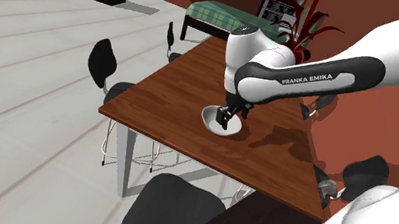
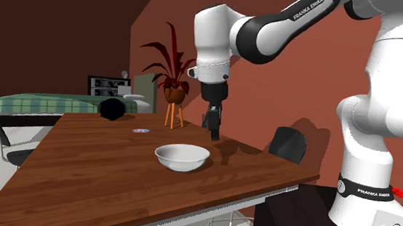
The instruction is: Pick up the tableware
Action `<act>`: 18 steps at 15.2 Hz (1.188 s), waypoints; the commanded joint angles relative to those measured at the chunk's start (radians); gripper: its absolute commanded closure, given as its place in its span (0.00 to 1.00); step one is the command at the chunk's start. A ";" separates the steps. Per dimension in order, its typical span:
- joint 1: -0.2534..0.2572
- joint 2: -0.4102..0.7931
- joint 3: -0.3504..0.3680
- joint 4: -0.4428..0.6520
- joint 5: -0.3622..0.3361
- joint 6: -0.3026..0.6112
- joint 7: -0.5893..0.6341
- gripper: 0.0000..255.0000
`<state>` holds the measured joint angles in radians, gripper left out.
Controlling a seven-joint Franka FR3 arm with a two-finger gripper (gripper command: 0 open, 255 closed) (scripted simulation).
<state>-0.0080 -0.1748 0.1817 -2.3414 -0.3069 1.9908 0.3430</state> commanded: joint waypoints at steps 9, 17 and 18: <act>0.022 0.412 0.015 0.247 -0.336 0.084 0.200 0.00; 0.032 0.503 -0.001 0.258 -0.394 0.142 0.261 0.00; 0.033 0.509 -0.003 0.258 -0.398 0.146 0.266 0.00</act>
<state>0.0237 0.3283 0.1801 -2.0802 -0.7002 2.1305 0.6015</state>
